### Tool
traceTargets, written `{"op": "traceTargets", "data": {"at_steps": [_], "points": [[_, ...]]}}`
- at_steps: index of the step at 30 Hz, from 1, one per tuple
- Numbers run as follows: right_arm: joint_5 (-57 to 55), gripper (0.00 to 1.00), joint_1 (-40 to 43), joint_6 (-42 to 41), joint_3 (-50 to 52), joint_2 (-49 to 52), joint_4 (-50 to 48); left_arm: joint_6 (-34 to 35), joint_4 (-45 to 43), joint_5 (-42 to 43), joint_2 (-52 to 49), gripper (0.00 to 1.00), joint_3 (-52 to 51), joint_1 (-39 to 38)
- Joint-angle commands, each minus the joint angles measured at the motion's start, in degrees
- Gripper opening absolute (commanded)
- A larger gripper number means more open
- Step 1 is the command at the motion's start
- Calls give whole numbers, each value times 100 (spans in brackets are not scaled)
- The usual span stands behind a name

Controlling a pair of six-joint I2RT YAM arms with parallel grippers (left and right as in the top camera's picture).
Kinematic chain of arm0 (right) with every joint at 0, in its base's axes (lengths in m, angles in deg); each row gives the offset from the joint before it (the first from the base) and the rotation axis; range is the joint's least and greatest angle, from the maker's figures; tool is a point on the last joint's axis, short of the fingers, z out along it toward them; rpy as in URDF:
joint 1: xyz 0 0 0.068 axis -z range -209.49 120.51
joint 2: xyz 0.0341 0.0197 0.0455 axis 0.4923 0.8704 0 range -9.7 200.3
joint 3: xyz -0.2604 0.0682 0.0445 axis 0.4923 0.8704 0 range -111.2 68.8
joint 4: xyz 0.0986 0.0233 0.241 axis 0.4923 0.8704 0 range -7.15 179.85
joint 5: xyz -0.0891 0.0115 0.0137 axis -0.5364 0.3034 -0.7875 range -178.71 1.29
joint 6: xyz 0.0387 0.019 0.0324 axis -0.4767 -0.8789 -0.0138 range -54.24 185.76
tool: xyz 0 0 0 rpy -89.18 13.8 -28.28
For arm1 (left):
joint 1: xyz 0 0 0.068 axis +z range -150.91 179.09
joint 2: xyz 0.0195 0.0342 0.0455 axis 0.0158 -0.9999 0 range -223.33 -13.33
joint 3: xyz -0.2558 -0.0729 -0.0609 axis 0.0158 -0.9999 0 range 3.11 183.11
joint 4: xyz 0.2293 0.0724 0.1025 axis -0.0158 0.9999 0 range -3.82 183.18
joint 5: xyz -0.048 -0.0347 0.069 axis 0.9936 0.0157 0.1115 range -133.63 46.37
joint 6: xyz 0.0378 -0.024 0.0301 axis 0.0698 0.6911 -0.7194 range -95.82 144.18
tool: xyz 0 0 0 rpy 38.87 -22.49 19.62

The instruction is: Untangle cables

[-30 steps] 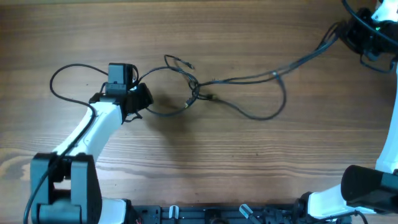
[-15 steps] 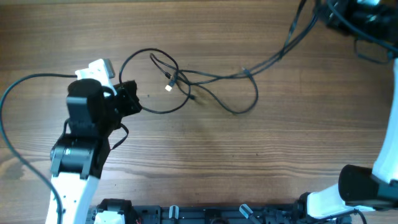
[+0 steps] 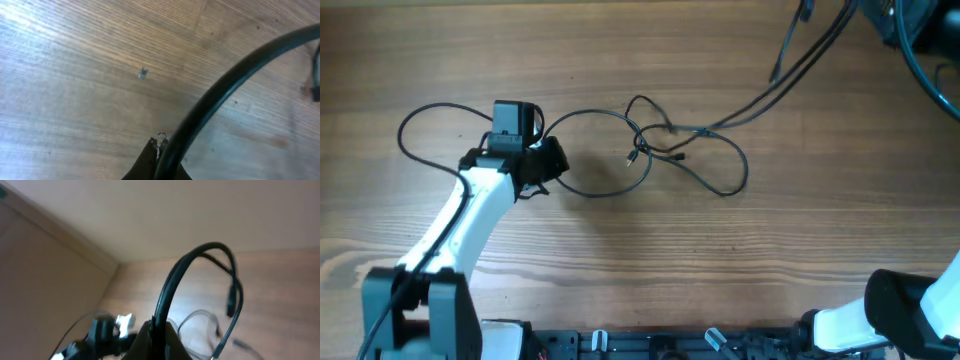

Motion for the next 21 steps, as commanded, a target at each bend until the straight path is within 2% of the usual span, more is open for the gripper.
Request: {"op": "traceTargets", "data": {"at_steps": [1,2,5,7,10,14,17,18,21], "points": [[-789,5,-745,238,9,273,350,-160,-260,-20,4,19,-33,31],[-1016,5,-997,236,42,350,431,-160,-302,48,50,28,-33,31],[-1755,6,-1805,85,151,671,601,-157,-299,310,243,44,-28,31],[-2319,6,-2332,-229,247,1008,656,-157,-199,407,426,51,-28,31],[-2822,9,-2962,-422,291,1602,678,-157,-92,407,693,56,-28,31],[-3005,11,-3482,-575,291,2380,581,-155,-42,498,979,56,-28,28],[-2927,30,-3751,-551,291,2796,424,-155,11,612,1049,56,-28,28],[-2826,48,-3842,-496,291,2889,313,-155,33,658,1047,55,-28,28],[-2813,75,-3978,-396,289,2955,68,-157,57,675,1045,54,-28,28]]}}
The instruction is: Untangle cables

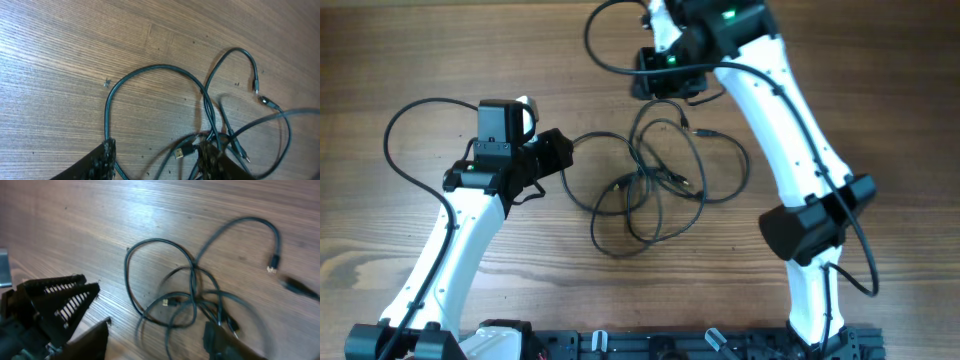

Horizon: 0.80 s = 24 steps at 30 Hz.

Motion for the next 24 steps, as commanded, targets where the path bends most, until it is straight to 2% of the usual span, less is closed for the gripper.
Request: {"op": "traceTargets", "data": {"at_steps": [1,3,5,11,17,19,24], "points": [[-39,80,-114,90,-7,-33,-129,-35,-2,155,81,54,-20,24],[-79,85,-2,87,-11,-105,-83,-37,0,164,81,53,-20,24],[-83,86,197,101,-13,-195,79,-328,-2,424,81,52,-20,24],[-393,86,903,238,20,-282,953,-332,44,756,79,52,-20,-107],[-579,83,1078,251,627,-282,929,-61,48,695,-81,53,-20,-691],[-627,81,1078,249,673,-282,911,151,44,645,-127,52,-20,-798],[-743,81,1084,243,673,-557,960,188,33,638,-129,52,-20,-1025]]}}
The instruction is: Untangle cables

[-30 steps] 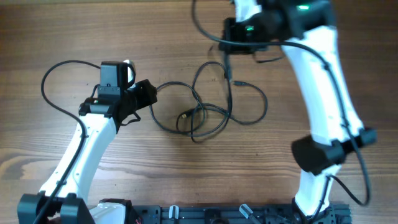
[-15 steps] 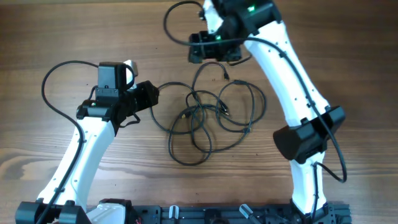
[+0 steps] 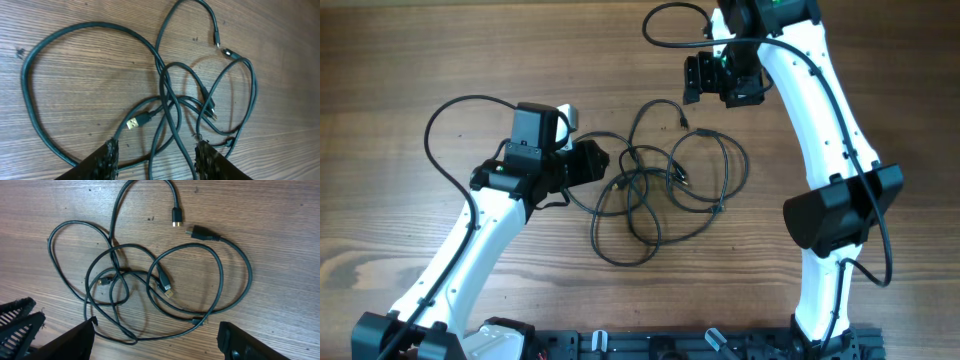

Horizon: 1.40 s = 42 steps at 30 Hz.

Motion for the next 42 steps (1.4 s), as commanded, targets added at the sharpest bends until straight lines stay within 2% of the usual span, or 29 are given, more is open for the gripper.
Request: {"op": "traceTargets", "data": {"at_steps": [1,5,8,12,15,21,28,33,38,42], "points": [[-170,81,-4,46,15,-501,11,114,-17,-4,-52,52,-20,-186],[-120,81,48,42,48,-1021,13,122,-79,-66,-52,52,-20,-280],[-125,81,48,-76,518,-1488,13,208,-107,-184,-52,53,-20,-280],[-127,81,46,-450,1875,-2127,-74,225,-116,-323,-52,53,-20,-280],[-101,80,-153,-719,3117,-2448,-608,225,-229,-367,-52,53,-20,-280],[282,74,-837,-1178,5099,-2444,-1847,267,-365,-391,-52,53,-20,-280],[313,63,-887,-1567,6699,-2446,-2977,337,-358,-431,-52,52,-20,-280],[201,55,-903,-1751,7337,-2439,-3755,376,-361,-433,-52,52,-20,-280],[-131,53,-903,-2061,7849,-2439,-4354,376,-363,-433,-52,52,-20,-280],[-372,51,-903,-2063,7858,-2439,-4470,376,-367,-437,-52,52,-20,-280]]}}
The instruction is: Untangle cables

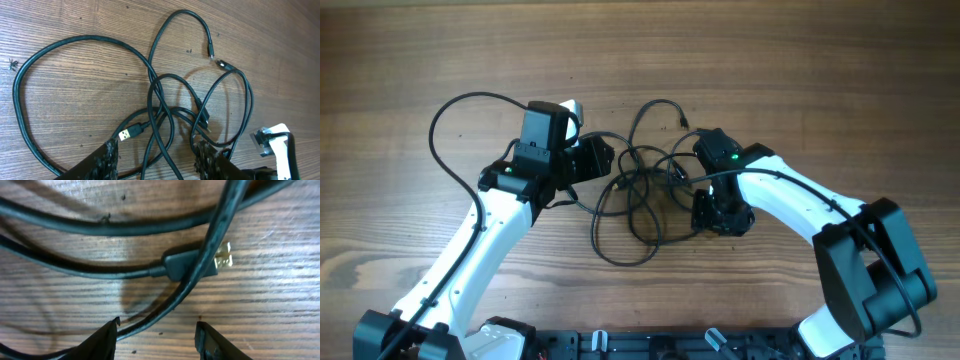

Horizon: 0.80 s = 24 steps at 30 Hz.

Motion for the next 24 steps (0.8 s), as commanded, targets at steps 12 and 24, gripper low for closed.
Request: {"op": "traceTargets", "data": {"at_steps": [12,24], "points": [[-756,20,-22,-273,476,-4,-527,55,-15,-127,-52,53,-20,-22],[-476,4,94,1373,-3268,-321,2227,55,-17,-146,-52,56,-20,-22]]}}
